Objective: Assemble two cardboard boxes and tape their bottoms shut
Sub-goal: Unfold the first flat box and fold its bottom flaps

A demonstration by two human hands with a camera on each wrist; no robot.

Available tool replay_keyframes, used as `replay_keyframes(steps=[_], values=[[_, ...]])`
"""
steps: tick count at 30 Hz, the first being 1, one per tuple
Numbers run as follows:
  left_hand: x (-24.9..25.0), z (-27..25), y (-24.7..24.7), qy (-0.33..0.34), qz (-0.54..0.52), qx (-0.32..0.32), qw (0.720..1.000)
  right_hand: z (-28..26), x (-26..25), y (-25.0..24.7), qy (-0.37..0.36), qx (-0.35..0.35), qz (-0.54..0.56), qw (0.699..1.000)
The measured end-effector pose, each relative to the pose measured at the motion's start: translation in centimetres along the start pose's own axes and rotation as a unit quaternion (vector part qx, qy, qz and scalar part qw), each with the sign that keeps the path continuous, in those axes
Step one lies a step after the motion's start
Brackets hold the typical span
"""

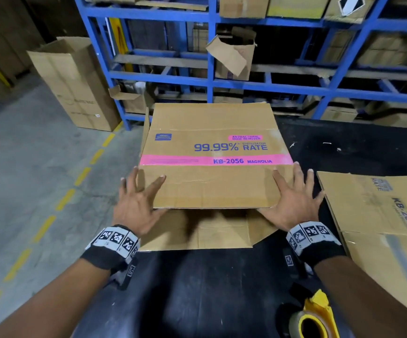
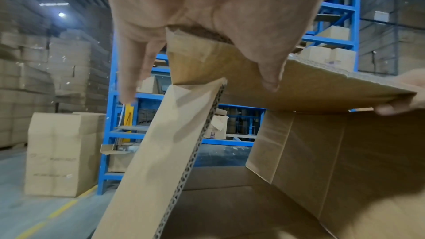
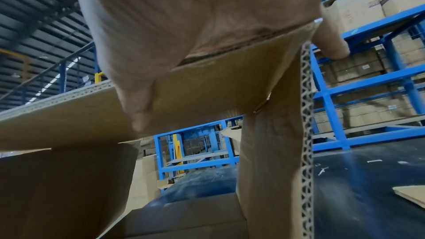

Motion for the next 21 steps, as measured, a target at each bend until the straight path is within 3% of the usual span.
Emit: replay_keyframes(steps=[5,9,12,18,21], values=[[-1.4,-0.3,-0.5,-0.006,-0.040,0.006,0.999,-0.3,-1.1,-0.4,-0.008,-0.037,0.042,0.998],[-4.4,-0.5,-1.5,0.000,-0.149,0.044,0.988,-0.3,-1.6,-1.3,-0.074,-0.002,0.072,0.995],[-4.5,-1.2,-2.0,0.045,-0.165,0.073,0.983,-0.2,-1.1,-0.9,-0.103,0.009,0.146,0.984],[-7.4,-1.0,-0.2,0.066,-0.331,0.099,0.936,-0.2,-1.0,-0.6,-0.144,0.011,0.261,0.955],[-8.3,-1.2,0.1,0.058,-0.352,0.101,0.929,-0.3,-1.1,-0.3,-0.157,0.010,0.286,0.945]])
Point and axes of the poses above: each hand's wrist, its own z-axis towards the middle knuckle, its own y-axis out of the palm, x = y × z, the point moved 6 cm from there along z, towards the middle knuckle, and after that the axes turned 9 degrees about -x, right-handed, at the moved point
